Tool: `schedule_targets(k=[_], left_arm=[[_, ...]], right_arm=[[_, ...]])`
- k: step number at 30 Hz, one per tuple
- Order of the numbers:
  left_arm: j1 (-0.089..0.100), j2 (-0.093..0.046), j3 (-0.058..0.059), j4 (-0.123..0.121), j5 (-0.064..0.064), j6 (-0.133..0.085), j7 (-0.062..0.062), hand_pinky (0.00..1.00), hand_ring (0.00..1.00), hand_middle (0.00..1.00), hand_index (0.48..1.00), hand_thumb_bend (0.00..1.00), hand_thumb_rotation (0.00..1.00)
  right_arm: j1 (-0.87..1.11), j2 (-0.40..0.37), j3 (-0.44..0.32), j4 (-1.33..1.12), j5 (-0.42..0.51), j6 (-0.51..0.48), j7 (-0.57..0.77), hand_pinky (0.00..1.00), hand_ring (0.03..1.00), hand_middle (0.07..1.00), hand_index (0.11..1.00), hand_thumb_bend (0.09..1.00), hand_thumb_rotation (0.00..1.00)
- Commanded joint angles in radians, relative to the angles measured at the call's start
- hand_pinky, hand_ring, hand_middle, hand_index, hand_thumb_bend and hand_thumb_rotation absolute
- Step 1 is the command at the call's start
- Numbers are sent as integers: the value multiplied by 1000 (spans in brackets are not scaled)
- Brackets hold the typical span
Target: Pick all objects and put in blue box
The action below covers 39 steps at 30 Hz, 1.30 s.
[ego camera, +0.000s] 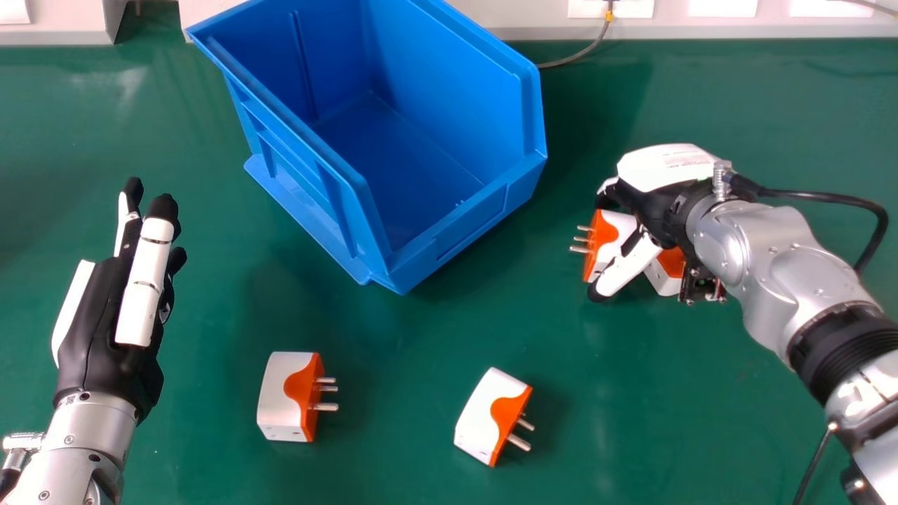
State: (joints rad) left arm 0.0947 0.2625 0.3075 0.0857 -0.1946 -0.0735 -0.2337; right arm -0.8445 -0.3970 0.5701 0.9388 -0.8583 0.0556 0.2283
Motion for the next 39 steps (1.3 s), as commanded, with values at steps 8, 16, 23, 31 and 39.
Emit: schedule_targets(k=[8, 16, 23, 31, 39], left_arm=[[15, 15, 13, -48, -5, -3, -1, 981, 1000, 1000, 1000, 565, 941], [16, 15, 15, -50, -4, 0, 0, 978, 1000, 1000, 1000, 567, 938], [13, 14, 14, -52, -1, 2, 1, 977, 1000, 1000, 1000, 568, 936], [-1, 15, 14, -31, -3, -1, -2, 976, 1000, 1000, 1000, 568, 935], [-10, 16, 11, -27, -1, 2, -1, 977, 1000, 1000, 1000, 563, 934]], right_arm=[[-18, -23, 35, 72, -19, -74, -148, 528, 611, 608, 575, 539, 119], [-28, -10, 30, 106, 7, -81, -146, 455, 544, 556, 528, 520, 61], [-37, -8, 37, 104, 3, -69, -128, 293, 469, 504, 514, 519, 31], [-32, -8, 23, 105, 20, -69, -133, 206, 436, 485, 505, 518, 15], [-25, -5, 12, 89, 44, -56, -142, 169, 393, 460, 508, 515, 5]])
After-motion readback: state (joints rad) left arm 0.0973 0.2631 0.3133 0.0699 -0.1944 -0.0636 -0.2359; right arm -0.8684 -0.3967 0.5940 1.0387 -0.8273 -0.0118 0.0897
